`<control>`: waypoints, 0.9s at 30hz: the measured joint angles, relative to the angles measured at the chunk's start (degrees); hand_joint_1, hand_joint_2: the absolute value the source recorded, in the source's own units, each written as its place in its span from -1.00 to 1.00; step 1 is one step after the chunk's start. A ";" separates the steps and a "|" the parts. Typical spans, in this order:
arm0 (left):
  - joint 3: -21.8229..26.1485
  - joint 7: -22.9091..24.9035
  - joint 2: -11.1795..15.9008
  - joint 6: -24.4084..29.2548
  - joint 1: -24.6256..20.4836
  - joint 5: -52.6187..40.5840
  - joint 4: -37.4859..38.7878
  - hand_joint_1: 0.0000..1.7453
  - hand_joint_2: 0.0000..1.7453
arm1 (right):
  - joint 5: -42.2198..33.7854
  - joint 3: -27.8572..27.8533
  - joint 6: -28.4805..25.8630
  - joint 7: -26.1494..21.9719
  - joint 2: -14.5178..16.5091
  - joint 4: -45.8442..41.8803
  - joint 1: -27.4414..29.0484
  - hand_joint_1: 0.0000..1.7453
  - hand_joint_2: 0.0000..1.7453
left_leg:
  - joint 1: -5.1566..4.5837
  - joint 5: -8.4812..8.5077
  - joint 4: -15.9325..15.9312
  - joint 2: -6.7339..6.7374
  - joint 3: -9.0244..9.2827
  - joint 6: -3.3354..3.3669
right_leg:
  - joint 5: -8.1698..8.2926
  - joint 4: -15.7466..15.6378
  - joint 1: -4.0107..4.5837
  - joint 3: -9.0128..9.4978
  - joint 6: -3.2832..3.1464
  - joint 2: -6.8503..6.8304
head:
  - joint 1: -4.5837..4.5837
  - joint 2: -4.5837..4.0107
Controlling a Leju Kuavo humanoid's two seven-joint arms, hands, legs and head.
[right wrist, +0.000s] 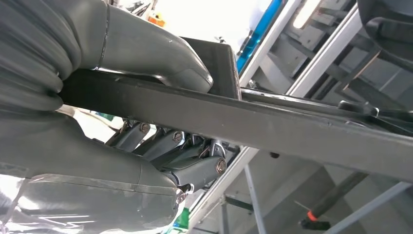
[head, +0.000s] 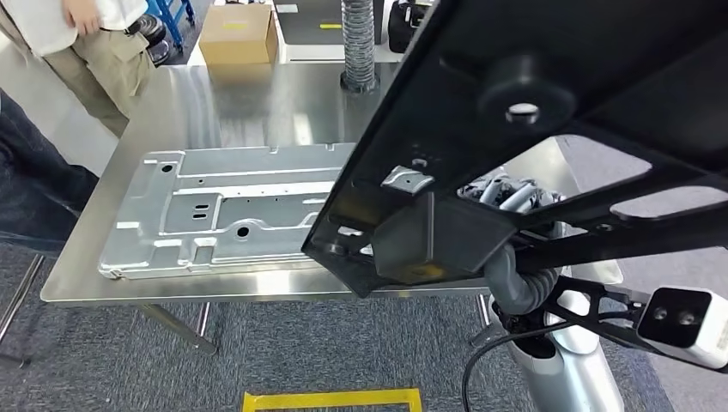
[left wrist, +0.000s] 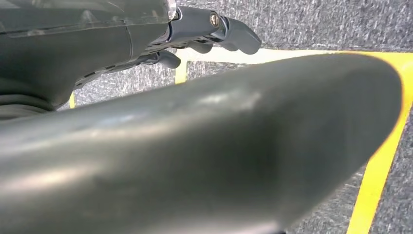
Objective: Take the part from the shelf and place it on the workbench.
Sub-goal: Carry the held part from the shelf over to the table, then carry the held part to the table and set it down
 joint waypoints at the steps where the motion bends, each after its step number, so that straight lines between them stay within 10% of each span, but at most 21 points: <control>1: 0.03 -0.04 0.00 -0.02 0.03 0.00 0.00 -1.00 -1.00 | -0.18 0.00 -0.01 0.04 0.00 0.30 -0.11 1.00 1.00 | 0.00 -0.35 0.02 -0.04 0.31 -0.01 | -0.53 2.13 -0.07 -1.87 0.11 0.00 | 0.00 0.00; 7: 0.09 -0.13 -0.07 -0.15 0.03 0.00 -0.01 -1.00 -1.00 | -0.53 -0.01 -0.02 0.21 0.01 1.49 -0.97 1.00 1.00 | -0.05 -3.09 -0.01 -0.26 3.35 -1.15 | 9.64 -12.40 0.12 0.87 -0.86 -0.05 | -0.05 0.01; 12: 0.11 0.03 -0.13 -0.19 -0.29 0.00 -0.02 -1.00 -1.00 | -0.45 0.02 -0.37 0.68 0.18 2.08 -1.72 1.00 1.00 | 0.00 -3.87 3.34 -0.04 2.43 -2.61 | 9.15 -14.04 0.08 2.72 -2.69 0.00 | -0.24 0.00; 17: 0.16 0.31 -0.19 0.13 -0.16 0.00 -0.02 -1.00 -1.00 | -0.27 0.05 -0.81 1.46 0.59 2.85 -2.63 1.00 1.00 | 0.38 -8.09 16.41 0.02 -7.37 -3.57 | 7.19 -14.40 0.25 5.31 -3.29 0.01 | -0.43 0.01; 22: 0.23 0.29 -0.15 0.50 0.07 0.00 -0.01 -1.00 -1.00 | 1.30 0.04 -2.28 1.03 0.57 3.21 -2.23 1.00 1.00 | 0.05 2.75 2.07 0.05 -4.71 -2.41 | 4.74 -14.21 0.35 8.13 -2.62 0.20 | -0.38 0.00; 27: 0.84 0.71 -0.10 1.24 0.19 0.00 0.00 -1.00 -1.00 | 10.87 -1.20 -8.22 1.55 0.30 3.18 -1.42 1.00 1.00 | 0.15 3.18 0.16 0.07 -3.79 -1.12 | 2.79 -12.92 0.36 7.79 -0.92 0.29 | -0.26 0.00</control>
